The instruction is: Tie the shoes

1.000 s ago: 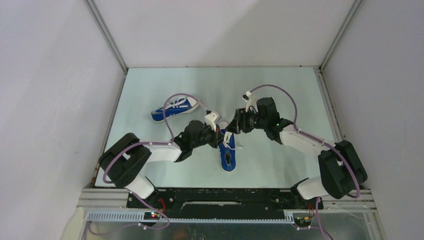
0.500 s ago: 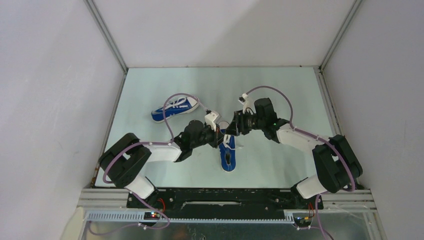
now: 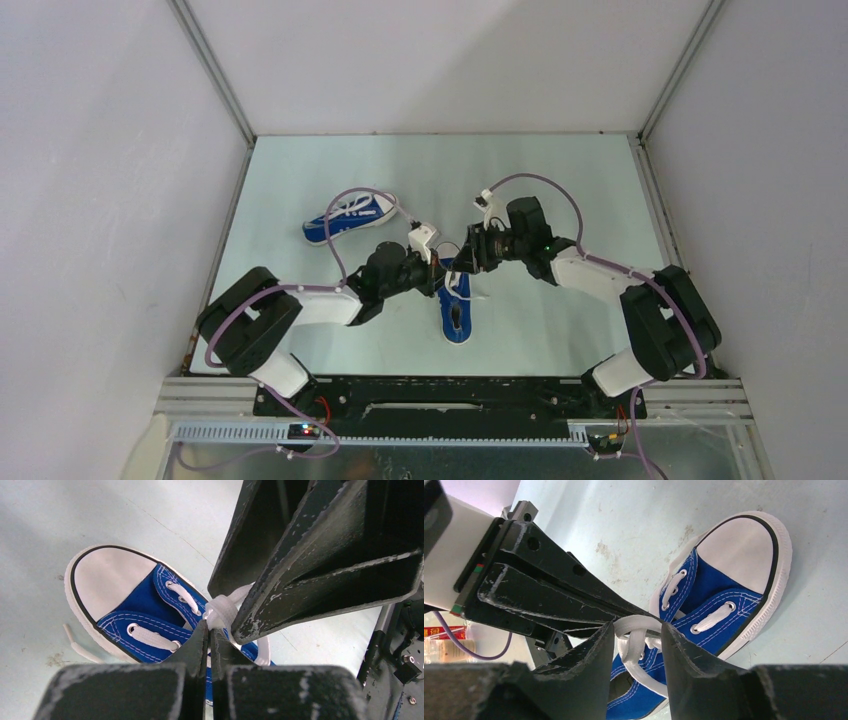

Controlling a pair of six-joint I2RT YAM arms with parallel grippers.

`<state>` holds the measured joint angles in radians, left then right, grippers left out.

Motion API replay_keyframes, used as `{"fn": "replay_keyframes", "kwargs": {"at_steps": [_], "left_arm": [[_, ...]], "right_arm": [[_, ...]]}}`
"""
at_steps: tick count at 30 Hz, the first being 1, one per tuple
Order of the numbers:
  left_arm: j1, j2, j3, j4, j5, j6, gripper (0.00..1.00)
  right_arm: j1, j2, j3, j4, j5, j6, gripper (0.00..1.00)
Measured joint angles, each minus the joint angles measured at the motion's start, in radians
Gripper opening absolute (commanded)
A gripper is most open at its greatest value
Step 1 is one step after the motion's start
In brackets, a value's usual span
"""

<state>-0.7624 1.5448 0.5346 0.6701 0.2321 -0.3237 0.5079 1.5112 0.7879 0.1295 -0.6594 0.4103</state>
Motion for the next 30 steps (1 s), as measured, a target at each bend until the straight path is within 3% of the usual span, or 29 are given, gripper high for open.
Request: {"fn": "replay_keyframes", "kwargs": {"at_steps": [6,10,15,21,25,27,30], "left_arm": [[0.000,-0.001,0.000,0.001,0.000,0.000,0.00],[0.000,-0.001,0.000,0.001,0.000,0.000,0.00],[0.000,-0.001,0.000,0.001,0.000,0.000,0.00],[0.000,-0.001,0.000,0.001,0.000,0.000,0.00],[0.000,-0.001,0.000,0.001,0.000,0.000,0.00],[0.000,-0.001,0.000,0.001,0.000,0.000,0.03],[0.000,-0.003,0.000,-0.002,-0.001,-0.001,0.16]], "right_arm": [[0.000,0.019,0.000,0.000,0.000,0.000,0.48],[0.000,0.026,0.000,0.001,-0.003,0.000,0.34],[0.000,0.026,0.000,0.000,-0.009,0.000,0.26],[0.000,0.026,0.000,0.000,-0.011,-0.002,0.04],[0.000,0.026,0.000,0.000,-0.011,-0.007,0.00],[0.000,0.026,0.000,-0.001,-0.011,-0.011,0.00],[0.000,0.026,0.000,-0.001,-0.010,-0.019,0.00]]}}
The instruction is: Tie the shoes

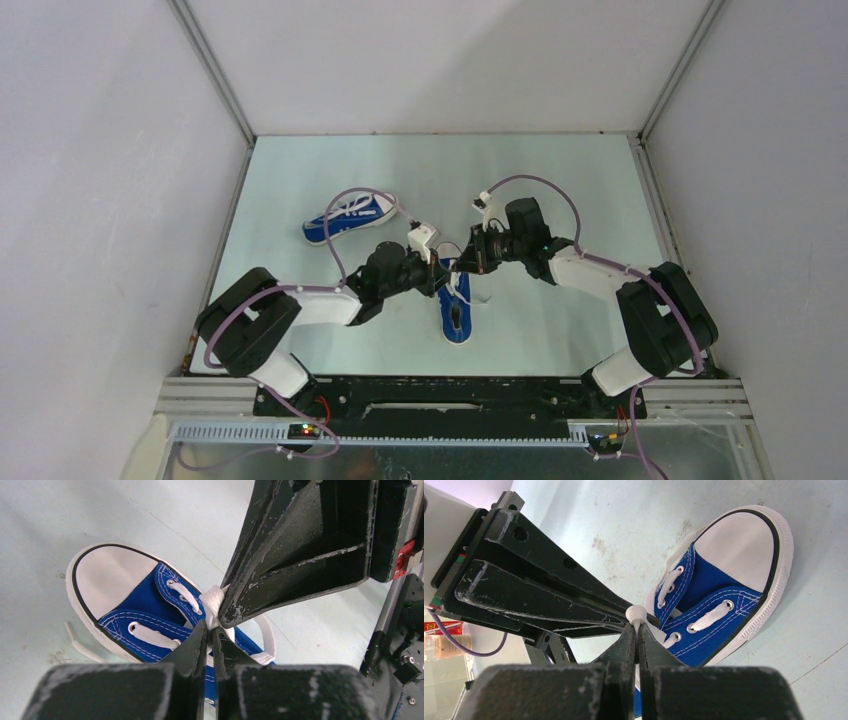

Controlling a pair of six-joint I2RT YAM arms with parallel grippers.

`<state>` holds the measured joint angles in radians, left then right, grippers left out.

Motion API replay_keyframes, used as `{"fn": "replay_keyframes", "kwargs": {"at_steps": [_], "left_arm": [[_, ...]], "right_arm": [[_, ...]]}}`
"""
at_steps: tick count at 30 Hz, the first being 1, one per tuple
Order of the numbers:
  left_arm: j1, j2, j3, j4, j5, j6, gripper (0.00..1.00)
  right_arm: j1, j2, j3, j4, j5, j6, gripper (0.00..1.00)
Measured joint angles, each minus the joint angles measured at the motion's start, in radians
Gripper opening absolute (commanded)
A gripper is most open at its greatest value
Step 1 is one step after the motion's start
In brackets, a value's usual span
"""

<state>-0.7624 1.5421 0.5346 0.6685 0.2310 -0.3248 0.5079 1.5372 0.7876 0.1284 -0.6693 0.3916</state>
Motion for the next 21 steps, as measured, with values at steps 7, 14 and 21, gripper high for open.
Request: {"fn": "replay_keyframes", "kwargs": {"at_steps": [7,14,21], "left_arm": [[0.000,-0.053,0.000,-0.073,-0.042,-0.016,0.38],[0.000,-0.156,-0.031,-0.141,-0.082,-0.027,0.45],[0.000,-0.201,-0.043,-0.213,-0.109,-0.035,0.55]], "right_arm": [[0.000,0.000,0.000,0.000,0.005,-0.011,0.00],[0.000,0.000,0.000,0.000,0.012,-0.020,0.00],[0.016,-0.001,0.000,0.000,0.036,-0.022,0.00]]}}
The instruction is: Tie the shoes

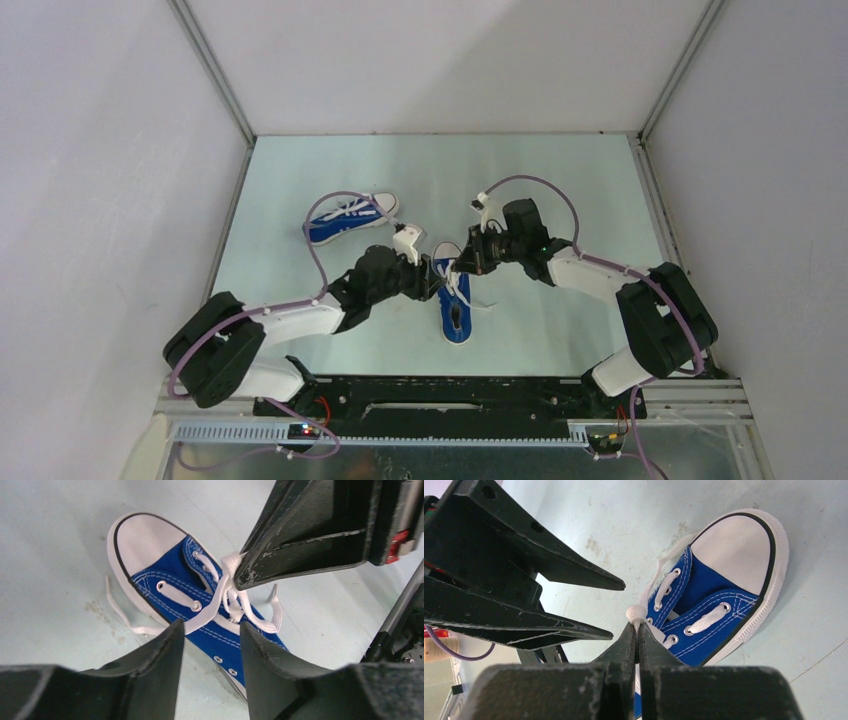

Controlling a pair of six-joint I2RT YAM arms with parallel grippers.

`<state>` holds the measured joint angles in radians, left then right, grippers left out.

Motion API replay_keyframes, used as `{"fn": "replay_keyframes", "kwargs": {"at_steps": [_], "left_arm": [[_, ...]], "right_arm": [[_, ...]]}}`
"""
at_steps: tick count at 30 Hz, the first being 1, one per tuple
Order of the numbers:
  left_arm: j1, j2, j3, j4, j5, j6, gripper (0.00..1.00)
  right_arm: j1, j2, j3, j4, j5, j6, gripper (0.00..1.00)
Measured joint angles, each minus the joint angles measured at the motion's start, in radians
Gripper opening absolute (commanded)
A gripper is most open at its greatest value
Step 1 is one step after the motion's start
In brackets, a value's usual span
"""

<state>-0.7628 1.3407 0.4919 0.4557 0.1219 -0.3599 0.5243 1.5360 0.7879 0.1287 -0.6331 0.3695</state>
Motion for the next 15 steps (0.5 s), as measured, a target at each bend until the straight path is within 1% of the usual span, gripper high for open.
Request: {"fn": "replay_keyframes", "kwargs": {"at_steps": [6,11,15], "left_arm": [[-0.010,0.007,0.010,-0.039,-0.029,-0.006,0.64],[-0.012,0.039,0.037,-0.034,-0.038,-0.006,0.65],[-0.012,0.060,0.048,-0.025,-0.039,-0.006,0.63]], "right_arm": [[0.018,-0.007,0.000,0.000,0.013,0.000,0.00],[0.020,-0.011,0.000,0.000,0.016,0.000,0.00],[0.020,-0.012,0.000,0.000,0.020,0.000,0.00]]}}
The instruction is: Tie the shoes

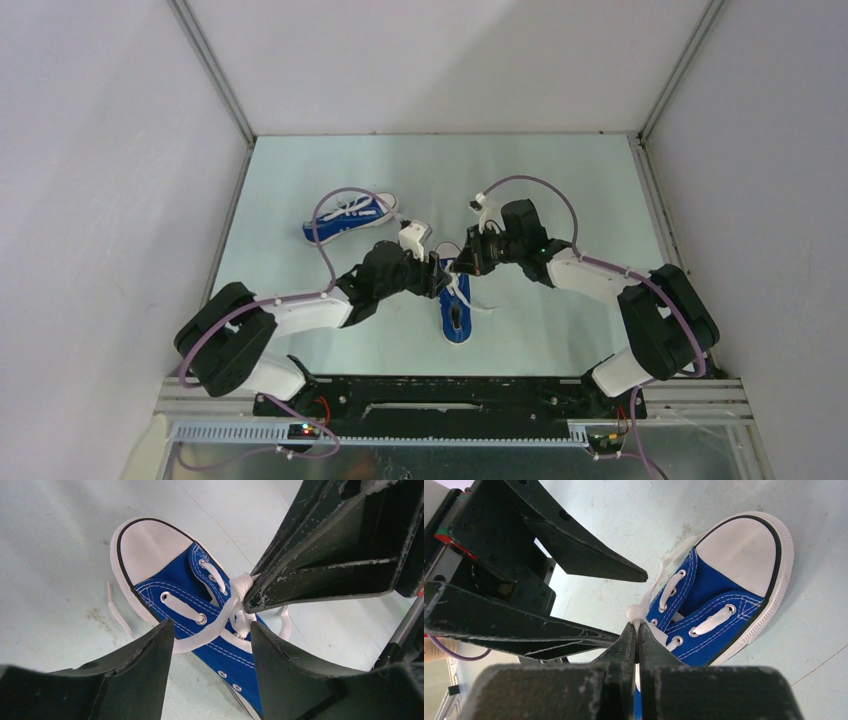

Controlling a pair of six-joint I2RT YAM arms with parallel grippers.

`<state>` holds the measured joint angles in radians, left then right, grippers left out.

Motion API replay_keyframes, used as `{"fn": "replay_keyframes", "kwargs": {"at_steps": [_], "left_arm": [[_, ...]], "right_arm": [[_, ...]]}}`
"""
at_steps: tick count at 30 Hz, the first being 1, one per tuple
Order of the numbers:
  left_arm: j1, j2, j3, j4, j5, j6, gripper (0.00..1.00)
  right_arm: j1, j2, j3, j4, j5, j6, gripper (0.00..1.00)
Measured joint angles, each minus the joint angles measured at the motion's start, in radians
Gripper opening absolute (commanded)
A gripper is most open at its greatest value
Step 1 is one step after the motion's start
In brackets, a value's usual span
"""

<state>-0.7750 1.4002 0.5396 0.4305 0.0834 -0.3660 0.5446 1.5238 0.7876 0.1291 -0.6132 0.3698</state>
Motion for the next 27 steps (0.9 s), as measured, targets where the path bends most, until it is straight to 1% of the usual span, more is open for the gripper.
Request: {"fn": "replay_keyframes", "kwargs": {"at_steps": [6,15,19,24,26,27], "left_arm": [[0.000,0.047,0.027,0.002,-0.005,0.000,0.64],[-0.002,0.105,0.066,-0.023,-0.061,0.000,0.57],[-0.002,0.106,0.079,-0.034,-0.083,0.000,0.56],[-0.004,0.096,0.075,-0.039,-0.093,-0.002,0.56],[-0.004,0.065,0.059,-0.049,-0.101,-0.005,0.55],[-0.004,0.042,0.048,-0.055,-0.104,-0.010,0.52]], "right_arm": [[0.000,0.000,0.000,0.000,0.001,0.000,0.00],[0.008,-0.003,0.000,0.000,0.013,0.003,0.00],[0.022,-0.016,0.000,-0.002,0.038,0.003,0.00],[0.035,-0.027,0.000,-0.016,0.081,0.008,0.00],[0.036,-0.029,0.000,-0.022,0.098,0.013,0.00],[0.037,-0.030,0.000,-0.025,0.105,0.016,0.00]]}}
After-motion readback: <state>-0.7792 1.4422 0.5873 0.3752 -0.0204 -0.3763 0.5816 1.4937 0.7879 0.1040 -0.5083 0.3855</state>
